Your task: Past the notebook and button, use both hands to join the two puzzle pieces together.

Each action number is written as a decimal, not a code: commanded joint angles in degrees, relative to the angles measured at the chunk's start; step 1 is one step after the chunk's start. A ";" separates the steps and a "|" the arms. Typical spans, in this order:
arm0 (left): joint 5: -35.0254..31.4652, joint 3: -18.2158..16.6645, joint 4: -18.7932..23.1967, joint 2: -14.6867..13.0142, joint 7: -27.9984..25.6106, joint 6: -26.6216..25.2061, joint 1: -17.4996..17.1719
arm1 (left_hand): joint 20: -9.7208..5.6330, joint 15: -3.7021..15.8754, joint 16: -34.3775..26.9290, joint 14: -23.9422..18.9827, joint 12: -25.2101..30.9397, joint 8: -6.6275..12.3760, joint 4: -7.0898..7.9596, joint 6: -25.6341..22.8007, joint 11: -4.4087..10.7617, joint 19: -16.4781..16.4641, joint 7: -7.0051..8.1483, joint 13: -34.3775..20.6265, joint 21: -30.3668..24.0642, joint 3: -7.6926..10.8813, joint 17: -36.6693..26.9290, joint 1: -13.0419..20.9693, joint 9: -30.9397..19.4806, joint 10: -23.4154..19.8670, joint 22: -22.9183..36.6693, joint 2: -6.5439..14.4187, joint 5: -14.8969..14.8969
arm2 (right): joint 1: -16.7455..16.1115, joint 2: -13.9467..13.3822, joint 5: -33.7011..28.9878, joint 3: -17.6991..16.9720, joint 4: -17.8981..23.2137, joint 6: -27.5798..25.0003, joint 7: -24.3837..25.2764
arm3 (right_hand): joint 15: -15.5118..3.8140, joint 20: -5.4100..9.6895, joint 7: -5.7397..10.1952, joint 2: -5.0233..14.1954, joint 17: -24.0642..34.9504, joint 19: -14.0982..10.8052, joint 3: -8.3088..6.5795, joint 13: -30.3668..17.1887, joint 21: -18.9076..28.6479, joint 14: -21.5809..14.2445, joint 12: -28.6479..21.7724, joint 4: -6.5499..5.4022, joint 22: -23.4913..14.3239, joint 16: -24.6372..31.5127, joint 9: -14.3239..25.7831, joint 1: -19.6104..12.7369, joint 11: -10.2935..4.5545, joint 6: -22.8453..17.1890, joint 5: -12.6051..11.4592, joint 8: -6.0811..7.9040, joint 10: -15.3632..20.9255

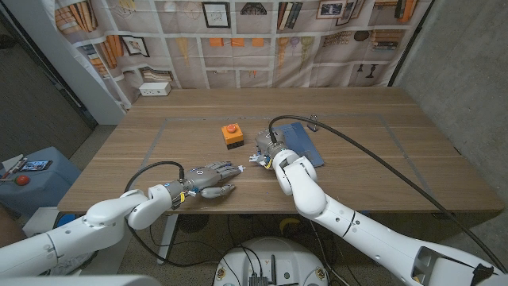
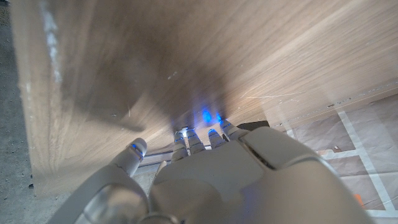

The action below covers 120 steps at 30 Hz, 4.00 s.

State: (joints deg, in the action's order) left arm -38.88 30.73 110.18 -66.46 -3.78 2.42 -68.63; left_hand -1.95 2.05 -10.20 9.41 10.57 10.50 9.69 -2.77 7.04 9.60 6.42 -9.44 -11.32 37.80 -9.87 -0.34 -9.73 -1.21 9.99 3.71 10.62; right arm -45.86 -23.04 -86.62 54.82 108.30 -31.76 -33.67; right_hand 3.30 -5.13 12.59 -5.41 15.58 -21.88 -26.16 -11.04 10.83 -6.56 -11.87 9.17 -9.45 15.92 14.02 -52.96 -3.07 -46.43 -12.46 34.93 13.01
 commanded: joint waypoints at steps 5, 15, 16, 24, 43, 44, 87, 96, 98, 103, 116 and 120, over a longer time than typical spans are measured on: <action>0.04 0.68 -0.04 1.08 0.25 -0.87 0.70 | -2.85 4.22 -0.22 0.73 0.49 0.18 -0.06 -1.45 -0.39 5.29 -1.28 -0.31 -0.29 0.52 0.05 0.60 -0.09 -1.21 0.11 6.02 0.50 | 0.77 0.65 -1.67 2.02 -1.99 -0.17 0.87 | 0.41 -0.39 0.06 -0.10 0.18 -0.01 0.25 -0.26 0.11 -0.10 0.16 0.10 -0.33 0.40 0.18 -0.82 0.14 -0.20 0.18 0.18 0.23; -0.02 0.90 -0.21 1.08 -0.02 -0.79 0.84 | -2.77 4.16 -0.23 0.45 0.53 0.20 -0.13 -1.77 -0.40 5.16 -1.28 -0.31 -0.30 0.63 0.07 0.63 -0.09 -1.51 0.11 6.00 0.50 | 1.40 3.85 -4.22 4.39 -4.88 -1.36 0.65 | 0.49 -0.51 0.02 -0.18 0.22 0.00 0.38 -0.27 0.12 -0.15 0.20 0.07 -0.33 0.41 0.07 -0.81 0.12 -0.21 0.26 0.12 0.23; 0.08 0.91 -0.27 1.14 -0.08 -0.74 0.85 | -2.75 4.15 -0.23 0.43 0.53 0.19 -0.14 -1.79 -0.45 5.11 -1.30 -0.31 -0.31 0.65 0.07 0.64 -0.09 -1.53 0.10 5.99 0.50 | 1.47 3.92 -4.25 4.48 -4.98 -1.35 0.53 | 0.54 -0.53 0.02 -0.19 0.23 0.00 0.39 -0.27 0.12 -0.18 0.19 0.06 -0.33 0.43 0.06 -0.81 0.15 -0.22 0.27 0.12 0.25; 0.03 1.12 -0.48 1.21 -0.13 -0.70 0.98 | -2.78 4.14 -0.21 0.32 0.52 0.18 -0.21 -1.92 -0.44 4.96 -1.28 -0.31 -0.34 0.73 0.10 0.68 -0.09 -1.64 0.10 5.96 0.50 | 2.02 4.25 -3.39 4.53 -6.25 -1.61 1.15 | 0.52 -0.58 0.01 -0.20 0.26 -0.03 0.46 -0.28 0.14 -0.20 0.21 0.03 -0.33 0.43 0.00 -0.79 0.26 -0.28 0.30 0.09 0.27; 0.34 1.39 -1.22 1.44 -0.03 -0.12 1.67 | -2.74 4.17 -0.11 0.20 0.47 0.08 -0.35 -2.11 -0.47 4.78 -1.42 -0.31 -0.32 0.92 0.13 0.75 -0.07 -1.81 0.09 5.91 0.49 | 2.82 3.14 -2.44 5.47 -6.58 -2.22 2.10 | 0.60 -0.70 0.01 -0.24 0.39 -0.03 0.65 -0.31 0.16 -0.19 0.24 -0.05 -0.33 0.43 -0.22 -0.73 0.45 -0.01 0.36 -0.17 0.33; 0.39 1.40 -1.26 1.48 -0.03 -0.08 1.69 | -2.74 4.16 -0.12 0.17 0.47 0.08 -0.36 -2.13 -0.49 4.77 -1.45 -0.31 -0.32 0.93 0.13 0.76 -0.07 -1.83 0.09 5.90 0.49 | 2.74 3.06 -2.52 5.49 -6.46 -2.29 2.17 | 0.59 -0.70 0.01 -0.24 0.39 -0.03 0.65 -0.31 0.16 -0.19 0.24 -0.05 -0.33 0.43 -0.23 -0.73 0.41 0.01 0.36 -0.18 0.34; 0.18 1.68 -0.32 1.70 0.32 -1.72 1.26 | -2.66 4.08 -0.22 -0.94 0.52 -0.06 -0.52 -2.60 -0.66 4.02 -1.68 -0.32 -0.39 1.41 0.16 0.83 -0.06 -2.65 0.08 5.84 0.45 | 3.36 2.72 -0.04 5.36 -6.32 -1.75 3.31 | 1.12 -1.05 -0.04 -1.39 0.71 0.06 1.41 -0.39 0.12 0.02 0.74 -0.08 -0.34 0.20 -0.94 -0.14 0.40 4.92 0.02 -2.60 -0.82; -0.05 1.61 0.10 1.60 0.13 -2.36 0.92 | -2.60 4.04 -0.20 -1.13 0.50 -0.09 -0.56 -2.63 -0.76 3.89 -1.68 -0.33 -0.38 1.52 0.17 0.85 -0.06 -2.74 0.07 5.87 0.45 | 3.70 2.86 0.74 5.36 -6.46 -2.03 2.85 | 1.23 -1.10 -0.12 -1.82 0.83 0.25 1.37 -0.43 0.08 0.52 0.99 0.11 -0.34 -0.13 -1.25 -0.40 0.63 7.43 -0.41 -3.82 -1.92; -0.06 1.58 0.16 1.53 0.10 -2.43 0.87 | -2.60 4.04 -0.18 -1.13 0.50 -0.10 -0.57 -2.65 -0.76 3.81 -1.69 -0.33 -0.40 1.55 0.17 0.86 -0.06 -2.77 0.07 5.87 0.45 | 3.92 2.94 1.01 5.36 -6.52 -1.99 2.34 | 1.27 -1.13 -0.09 -1.90 0.84 0.40 1.39 -0.44 0.03 0.67 1.04 0.11 -0.34 -0.21 -1.29 -0.39 0.64 7.74 -0.47 -3.98 -2.15; -0.10 1.54 0.28 1.42 0.14 -2.53 0.83 | -2.58 4.04 -0.15 -1.17 0.50 -0.12 -0.59 -2.65 -0.73 3.67 -1.75 -0.33 -0.43 1.61 0.17 0.88 -0.07 -2.85 0.07 5.87 0.45 | 4.17 2.84 1.77 5.28 -6.21 -1.97 2.06 | 1.71 -1.37 -0.16 -2.52 0.92 0.90 1.63 -0.49 -0.07 1.58 1.22 0.12 -0.34 -0.72 -1.58 -0.24 0.72 10.50 -0.94 -5.32 -3.42; -0.17 1.58 -0.02 1.52 0.02 -2.38 1.13 | -2.66 4.05 -0.16 -1.47 0.60 -0.07 -0.64 -2.90 -0.74 3.54 -1.82 -0.33 -0.39 1.77 0.18 0.91 -0.07 -3.34 0.07 5.90 0.45 | 4.38 1.42 4.61 4.27 -3.90 -1.47 1.03 | 2.39 -1.56 -0.62 -3.82 1.08 2.27 3.21 -0.60 -0.19 3.26 1.35 -0.59 -0.36 -1.68 -2.30 2.19 1.41 16.79 -3.02 -8.66 -6.69; -0.31 1.63 -0.06 1.56 0.04 -2.36 1.24 | -2.67 4.08 -0.18 -1.61 0.61 -0.02 -0.65 -3.07 -0.69 3.49 -1.85 -0.33 -0.39 1.82 0.18 0.92 -0.07 -3.43 0.07 5.89 0.45 | 4.06 0.76 5.77 3.58 -2.94 -1.44 1.47 | 2.54 -1.54 -0.57 -3.99 1.11 2.67 3.62 -0.61 -0.26 3.51 1.32 -0.79 -0.36 -1.82 -2.41 2.88 1.45 17.72 -3.54 -9.23 -7.11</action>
State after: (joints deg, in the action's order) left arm -38.95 32.32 110.27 -64.93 -3.59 0.07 -67.65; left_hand -1.95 2.03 -10.20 7.95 10.70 10.02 9.08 -2.99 7.17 9.60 6.64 -9.47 -11.31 39.22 -9.62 0.19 -9.45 -1.33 9.86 3.93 10.62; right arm -41.64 -20.91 -83.37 59.57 103.32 -33.62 -32.07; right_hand 5.53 -6.76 12.04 -9.35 16.38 -19.60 -22.88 -11.33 10.59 -3.46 -10.57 8.46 -9.77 14.13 11.57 -50.96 -1.56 -29.30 -15.29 26.01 6.30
